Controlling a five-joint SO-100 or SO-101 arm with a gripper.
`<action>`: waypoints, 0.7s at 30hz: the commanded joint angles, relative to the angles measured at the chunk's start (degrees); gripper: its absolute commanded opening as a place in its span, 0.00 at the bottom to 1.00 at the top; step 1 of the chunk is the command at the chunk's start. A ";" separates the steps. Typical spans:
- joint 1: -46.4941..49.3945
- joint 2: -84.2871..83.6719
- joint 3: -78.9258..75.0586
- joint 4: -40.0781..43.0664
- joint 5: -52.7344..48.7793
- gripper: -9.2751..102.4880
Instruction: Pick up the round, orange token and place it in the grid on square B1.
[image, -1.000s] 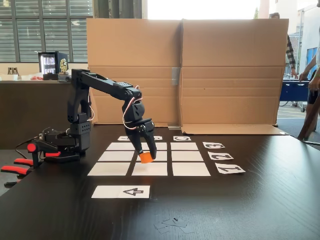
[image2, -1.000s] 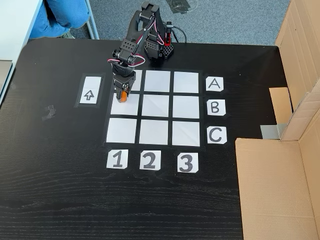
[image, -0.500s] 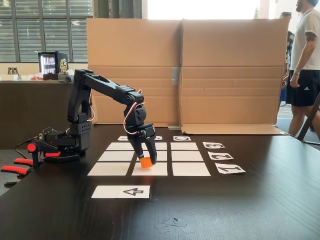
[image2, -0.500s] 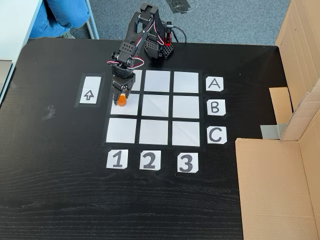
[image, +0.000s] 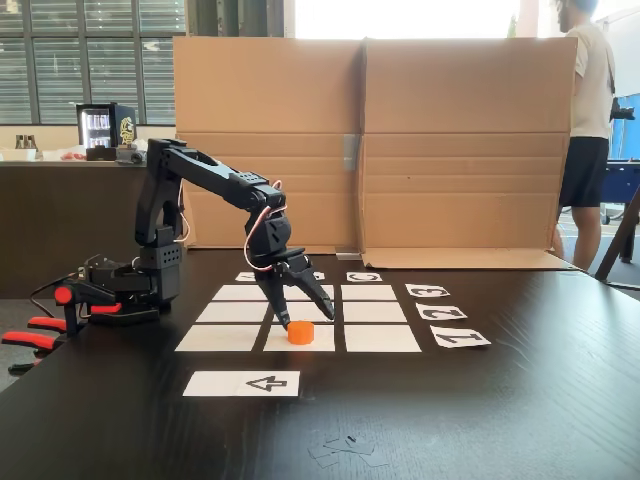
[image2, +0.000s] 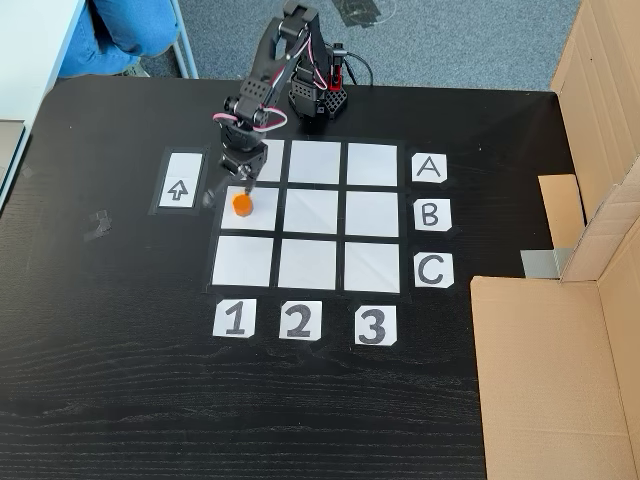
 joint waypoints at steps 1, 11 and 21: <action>1.49 8.79 5.27 -6.24 -2.29 0.66; 9.76 27.42 13.36 -16.26 -3.60 0.78; 33.05 51.68 17.14 -28.39 -4.13 0.76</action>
